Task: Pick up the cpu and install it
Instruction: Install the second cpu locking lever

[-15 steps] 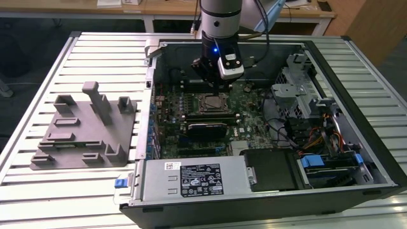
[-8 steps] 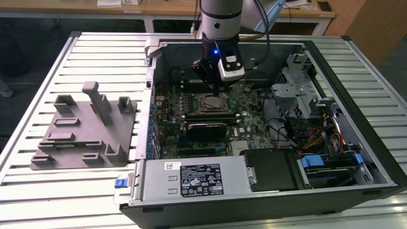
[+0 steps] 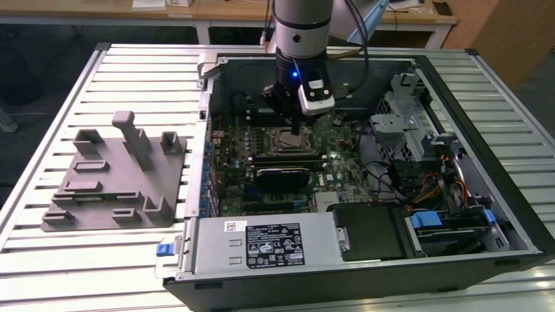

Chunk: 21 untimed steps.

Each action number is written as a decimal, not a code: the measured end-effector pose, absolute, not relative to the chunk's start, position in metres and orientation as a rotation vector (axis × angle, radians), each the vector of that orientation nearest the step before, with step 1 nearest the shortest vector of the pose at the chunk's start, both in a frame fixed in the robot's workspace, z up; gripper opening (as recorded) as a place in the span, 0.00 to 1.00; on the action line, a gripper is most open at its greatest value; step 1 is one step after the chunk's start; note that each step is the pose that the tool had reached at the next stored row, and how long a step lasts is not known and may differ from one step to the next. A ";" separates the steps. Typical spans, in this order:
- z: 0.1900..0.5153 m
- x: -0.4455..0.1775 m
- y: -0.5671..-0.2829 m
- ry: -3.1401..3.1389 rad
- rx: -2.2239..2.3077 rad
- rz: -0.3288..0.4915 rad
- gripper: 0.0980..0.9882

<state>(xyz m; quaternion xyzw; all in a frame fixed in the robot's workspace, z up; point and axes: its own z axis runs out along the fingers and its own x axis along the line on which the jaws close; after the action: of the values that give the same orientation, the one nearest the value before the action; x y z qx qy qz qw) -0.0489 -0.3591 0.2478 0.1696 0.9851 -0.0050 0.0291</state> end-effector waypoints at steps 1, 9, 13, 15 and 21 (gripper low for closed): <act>0.248 -0.049 -0.360 3.039 0.523 -0.015 0.01; 0.246 -0.050 -0.365 3.040 0.515 -0.015 0.01; 0.246 -0.051 -0.365 3.042 0.503 -0.015 0.01; 0.246 -0.051 -0.365 3.043 0.495 -0.015 0.01; 0.245 -0.052 -0.365 3.047 0.474 -0.014 0.01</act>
<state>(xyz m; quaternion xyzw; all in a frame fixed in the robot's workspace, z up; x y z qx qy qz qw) -0.0519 -0.3649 0.2451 0.1536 0.9877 -0.0046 0.0292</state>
